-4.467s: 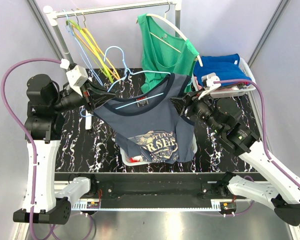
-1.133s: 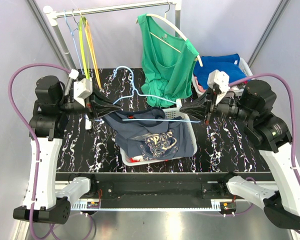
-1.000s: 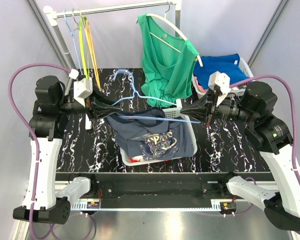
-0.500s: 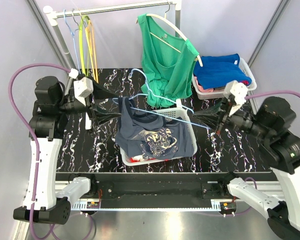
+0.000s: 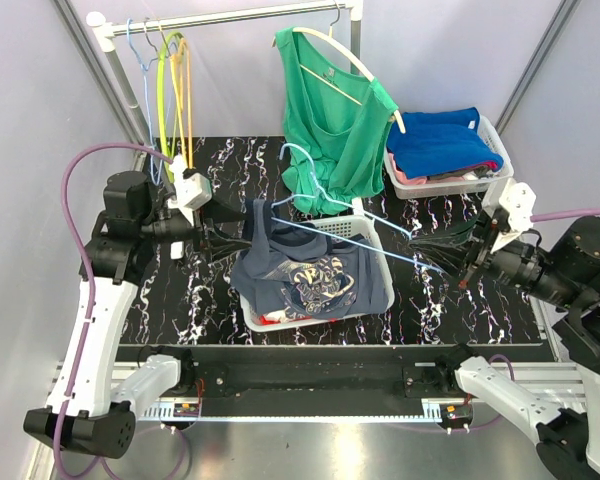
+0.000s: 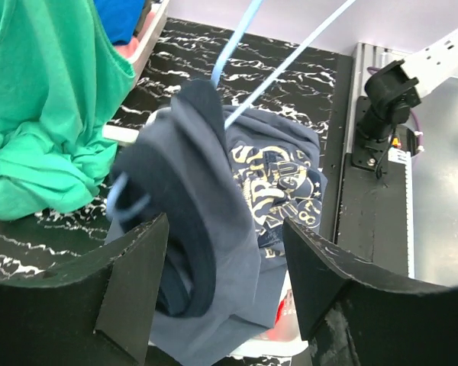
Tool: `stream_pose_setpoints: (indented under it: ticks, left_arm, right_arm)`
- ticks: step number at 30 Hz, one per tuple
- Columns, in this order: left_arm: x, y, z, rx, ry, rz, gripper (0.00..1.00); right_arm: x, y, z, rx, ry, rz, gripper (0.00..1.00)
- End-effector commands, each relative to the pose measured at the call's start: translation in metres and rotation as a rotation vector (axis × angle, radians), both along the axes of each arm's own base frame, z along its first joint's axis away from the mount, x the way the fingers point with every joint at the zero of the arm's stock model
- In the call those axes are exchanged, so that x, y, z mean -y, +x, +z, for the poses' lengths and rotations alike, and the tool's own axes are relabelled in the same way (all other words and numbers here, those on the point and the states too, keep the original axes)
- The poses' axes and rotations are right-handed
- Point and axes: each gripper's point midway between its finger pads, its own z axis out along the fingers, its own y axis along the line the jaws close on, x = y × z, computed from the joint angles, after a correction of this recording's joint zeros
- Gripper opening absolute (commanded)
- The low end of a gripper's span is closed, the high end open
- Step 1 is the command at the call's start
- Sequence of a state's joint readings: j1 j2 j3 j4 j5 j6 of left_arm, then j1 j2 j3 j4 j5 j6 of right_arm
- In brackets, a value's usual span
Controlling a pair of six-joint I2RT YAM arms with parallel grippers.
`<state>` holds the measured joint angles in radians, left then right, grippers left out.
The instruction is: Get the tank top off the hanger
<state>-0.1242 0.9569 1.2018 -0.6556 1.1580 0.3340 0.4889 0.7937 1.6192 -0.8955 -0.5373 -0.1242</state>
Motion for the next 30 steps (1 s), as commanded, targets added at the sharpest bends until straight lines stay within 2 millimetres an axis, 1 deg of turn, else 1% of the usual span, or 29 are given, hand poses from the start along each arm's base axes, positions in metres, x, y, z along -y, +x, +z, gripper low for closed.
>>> stream_pose_setpoints:
  ticks: [1,3,6,7,8,11,15,17,18,19,21,22,23,24,25,27,28,29,30]
  left_arm:
    - [-0.002,0.006,0.008,0.083,0.014,0.022,0.65]
    - [0.001,0.005,0.006,0.074,0.014,0.01,0.65]
    - [0.006,0.006,-0.004,0.05,0.021,-0.01,0.64]
    - [0.01,0.004,-0.007,0.035,0.021,-0.026,0.64]
    - [0.012,0.003,-0.013,0.017,0.023,-0.037,0.64]
    - [0.02,0.0,-0.029,-0.03,0.032,-0.066,0.64]
    - [0.023,0.003,-0.041,-0.037,0.056,-0.066,0.64]
    - [0.026,0.005,-0.043,-0.038,0.056,-0.071,0.62]
    - [0.027,0.005,-0.043,-0.039,0.055,-0.077,0.59]
    - [0.031,0.004,-0.044,-0.053,0.056,-0.089,0.46]
    - [0.035,0.006,-0.043,-0.048,0.058,-0.097,0.2]
    - [0.036,0.008,-0.04,-0.044,0.059,-0.096,0.1]
    - [0.036,0.009,-0.036,-0.035,0.058,-0.091,0.0]
    - [0.035,0.012,-0.035,-0.032,0.064,-0.074,0.0]
    - [0.034,0.015,-0.027,-0.01,0.064,-0.061,0.0]
    - [0.032,0.02,-0.02,0.01,0.071,-0.029,0.0]
    - [0.027,0.029,-0.016,0.022,0.082,0.022,0.0]
    - [0.024,0.035,0.0,0.058,0.077,0.06,0.0]
    - [0.017,0.051,0.008,0.081,0.091,0.149,0.0]
  right_arm:
    - [0.012,-0.002,0.016,0.048,-0.016,-0.05,0.0]
    - [0.017,-0.008,0.019,0.051,-0.009,-0.061,0.0]
    - [0.02,-0.018,0.02,0.032,0.017,-0.061,0.0]
    - [0.023,-0.025,0.022,0.037,0.032,-0.059,0.0]
    - [0.024,-0.026,0.02,0.034,0.033,-0.06,0.0]
    - [0.027,-0.039,0.024,0.048,0.062,-0.047,0.0]
    - [0.031,-0.046,0.025,0.039,0.064,-0.053,0.0]
    - [0.033,-0.05,0.024,0.025,0.065,-0.049,0.0]
    - [0.032,-0.051,0.023,0.016,0.066,-0.043,0.0]
    - [0.03,-0.055,0.023,0.004,0.075,-0.024,0.0]
    - [0.029,-0.055,0.019,-0.023,0.075,-0.021,0.0]
    - [0.031,-0.052,0.012,-0.056,0.061,-0.049,0.0]
    - [0.035,-0.051,0.012,-0.063,0.054,-0.071,0.0]
    - [0.038,-0.048,0.009,-0.075,0.043,-0.1,0.0]
    - [0.046,-0.043,0.002,-0.095,0.023,-0.159,0.0]
    - [0.056,-0.04,0.001,-0.093,0.026,-0.224,0.0]
    - [0.068,-0.031,-0.001,-0.102,0.032,-0.316,0.0]
    - [0.073,-0.024,-0.007,-0.12,0.023,-0.364,0.0]
    - [0.078,-0.019,-0.012,-0.13,0.012,-0.403,0.0]
